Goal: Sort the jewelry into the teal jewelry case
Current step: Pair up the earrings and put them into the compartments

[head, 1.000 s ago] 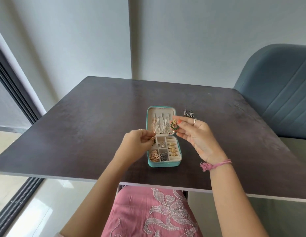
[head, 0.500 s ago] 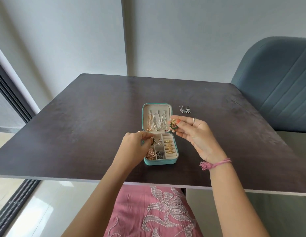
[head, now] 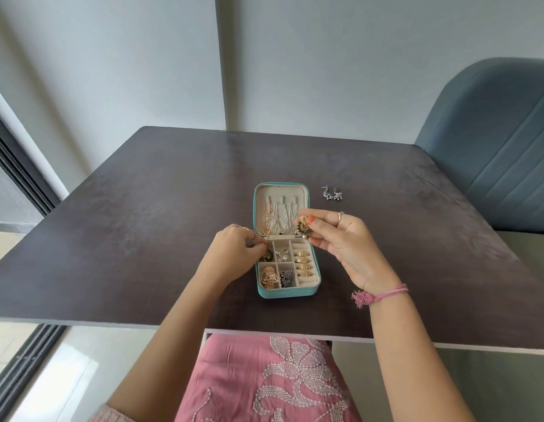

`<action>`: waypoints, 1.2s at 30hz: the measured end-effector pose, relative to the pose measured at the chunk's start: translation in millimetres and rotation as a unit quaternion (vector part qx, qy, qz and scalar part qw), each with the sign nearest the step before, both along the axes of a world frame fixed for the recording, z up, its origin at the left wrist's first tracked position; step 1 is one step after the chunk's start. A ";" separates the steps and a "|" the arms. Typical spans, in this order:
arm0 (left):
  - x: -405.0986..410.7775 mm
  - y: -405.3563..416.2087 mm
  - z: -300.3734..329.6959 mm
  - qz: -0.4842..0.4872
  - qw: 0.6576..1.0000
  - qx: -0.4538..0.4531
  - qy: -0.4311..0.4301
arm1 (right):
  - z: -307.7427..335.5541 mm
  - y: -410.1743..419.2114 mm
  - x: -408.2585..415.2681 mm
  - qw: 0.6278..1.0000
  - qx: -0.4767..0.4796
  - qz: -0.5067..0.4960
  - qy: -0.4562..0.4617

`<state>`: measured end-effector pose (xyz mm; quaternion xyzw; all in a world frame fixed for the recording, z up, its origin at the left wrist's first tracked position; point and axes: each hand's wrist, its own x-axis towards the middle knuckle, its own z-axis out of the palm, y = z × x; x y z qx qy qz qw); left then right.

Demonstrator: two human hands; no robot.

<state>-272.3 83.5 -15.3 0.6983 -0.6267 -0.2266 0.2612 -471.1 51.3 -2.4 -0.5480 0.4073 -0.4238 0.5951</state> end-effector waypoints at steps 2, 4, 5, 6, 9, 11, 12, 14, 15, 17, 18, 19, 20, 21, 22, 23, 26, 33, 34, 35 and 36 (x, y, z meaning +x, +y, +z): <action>-0.2 -1.4 -0.9 0.015 1.000 0.003 0.014 | 0.0 0.7 3.8 1.000 -0.006 0.004 0.007; 1.5 -1.9 -2.2 0.024 0.999 0.002 0.040 | -0.1 1.2 7.7 1.000 -0.017 0.013 0.023; 2.1 -1.3 -2.5 0.029 0.998 0.002 0.056 | -0.4 1.4 9.1 0.999 -0.022 0.017 0.030; 2.5 -0.5 -2.9 0.036 0.997 0.000 0.072 | -0.6 1.7 10.4 0.999 -0.027 0.020 0.035; 4.7 1.1 -6.7 0.059 0.991 -0.022 0.114 | -1.0 2.1 14.2 0.998 -0.037 0.024 0.053; 4.7 1.6 -10.1 0.079 0.986 -0.033 0.143 | -2.4 1.6 17.4 0.996 -0.043 0.025 0.070; 4.5 1.4 -12.2 0.092 0.981 -0.036 0.167 | -3.2 1.2 18.8 0.995 -0.048 0.026 0.081; 4.7 2.2 -17.0 0.115 0.966 -0.045 0.227 | -5.0 0.5 21.9 0.992 -0.062 0.033 0.108; 5.3 3.1 -19.5 0.125 0.959 -0.050 0.248 | -6.0 0.2 23.6 0.989 -0.071 0.037 0.125; 6.7 4.9 -24.1 0.139 0.952 -0.066 0.266 | -7.4 0.1 28.1 0.982 -0.091 0.043 0.158; 7.6 5.5 -26.2 0.144 0.949 -0.073 0.270 | -8.2 0.1 30.9 0.980 -0.098 0.046 0.169; 8.2 5.8 -27.5 0.148 0.947 -0.080 0.272 | -8.1 0.5 33.8 0.978 -0.102 0.049 0.174; 8.9 5.8 -28.7 0.152 0.946 -0.084 0.274 | -8.4 1.1 36.8 0.977 -0.105 0.052 0.179; 9.0 5.9 -29.1 0.154 0.945 -0.087 0.276 | -8.0 2.5 39.4 0.975 -0.108 0.057 0.184; 8.7 5.8 -29.4 0.154 0.945 -0.090 0.276 | -8.1 4.0 41.1 0.973 -0.113 0.061 0.194; 8.6 5.9 -29.6 0.153 0.945 -0.091 0.274 | -8.0 5.5 42.9 0.969 -0.119 0.065 0.206; 8.0 5.9 -30.5 0.150 0.947 -0.096 0.268 | -9.2 8.8 45.1 0.958 -0.141 0.062 0.241; 6.2 6.9 -29.9 0.141 0.948 -0.104 0.265 | -11.4 19.4 49.9 0.939 -0.184 0.047 0.288; 6.1 6.8 -29.9 0.141 0.948 -0.105 0.267 | -11.9 20.7 51.1 0.934 -0.191 0.040 0.298; 6.3 6.9 -29.9 0.141 0.947 -0.104 0.268 | -12.0 21.8 51.9 0.930 -0.197 0.033 0.308; 6.4 6.7 -29.9 0.140 0.948 -0.103 0.268 | -12.1 22.5 52.1 0.927 -0.199 0.026 0.316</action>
